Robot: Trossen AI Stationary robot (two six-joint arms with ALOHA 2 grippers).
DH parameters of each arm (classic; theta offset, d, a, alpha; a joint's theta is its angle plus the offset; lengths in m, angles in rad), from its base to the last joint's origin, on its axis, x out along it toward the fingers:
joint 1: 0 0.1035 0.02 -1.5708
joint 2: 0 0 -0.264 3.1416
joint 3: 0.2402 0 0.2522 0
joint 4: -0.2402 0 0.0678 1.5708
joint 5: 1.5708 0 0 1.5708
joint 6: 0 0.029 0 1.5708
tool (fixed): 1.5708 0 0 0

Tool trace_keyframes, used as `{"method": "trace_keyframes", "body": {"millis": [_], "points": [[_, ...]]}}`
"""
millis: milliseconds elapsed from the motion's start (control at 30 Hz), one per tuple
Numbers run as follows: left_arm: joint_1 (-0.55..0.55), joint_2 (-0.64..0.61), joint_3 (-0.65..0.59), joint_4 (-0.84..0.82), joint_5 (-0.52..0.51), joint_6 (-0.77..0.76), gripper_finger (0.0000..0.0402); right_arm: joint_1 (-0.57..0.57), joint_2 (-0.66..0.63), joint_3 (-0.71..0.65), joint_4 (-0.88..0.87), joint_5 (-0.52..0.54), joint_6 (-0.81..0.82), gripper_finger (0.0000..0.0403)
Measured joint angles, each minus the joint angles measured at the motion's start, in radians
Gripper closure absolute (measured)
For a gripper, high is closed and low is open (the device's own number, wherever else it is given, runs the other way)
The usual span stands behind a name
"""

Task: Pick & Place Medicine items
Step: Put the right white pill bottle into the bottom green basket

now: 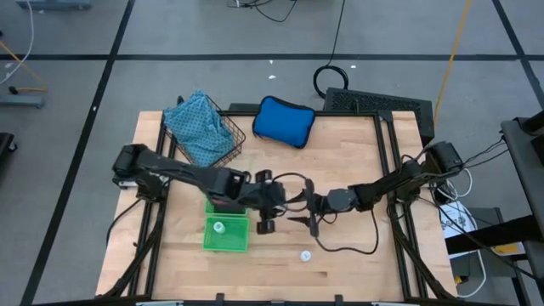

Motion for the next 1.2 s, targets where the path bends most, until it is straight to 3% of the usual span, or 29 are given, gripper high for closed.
{"method": "trace_keyframes", "body": {"millis": [133, 267, 433, 567, 767, 1033, 1200], "points": [[-0.070, -0.027, -0.002, -0.156, -0.082, -0.126, 0.0261, 0.003, -0.057, 0.001, -0.058, 0.001, 0.002, 0.0094], [-0.177, -0.042, -0.020, -0.260, -0.121, -0.291, 0.0261, 0.006, -0.113, 0.000, -0.105, 0.001, 0.021, 0.0071], [-0.327, -0.048, -0.100, -0.274, -0.154, -0.544, 0.0261, 0.005, -0.149, 0.000, -0.141, 0.001, 0.035, 0.0069], [-0.438, -0.048, -0.164, -0.290, -0.245, -0.743, 0.0261, 0.005, -0.155, 0.000, -0.137, 0.003, 0.030, 0.0077], [-0.497, -0.048, -0.267, -0.274, -0.352, -0.958, 0.0261, 0.005, -0.154, 0.000, -0.126, 0.004, 0.027, 0.0080], [-0.432, -0.048, -0.407, -0.126, -0.350, -0.935, 0.0261, 0.005, -0.154, 0.000, -0.112, 0.004, 0.034, 0.0081], [-0.378, -0.048, -0.453, -0.034, -0.296, -0.866, 0.0261, 0.005, -0.154, 0.000, -0.111, 0.004, 0.034, 0.0081]]}}
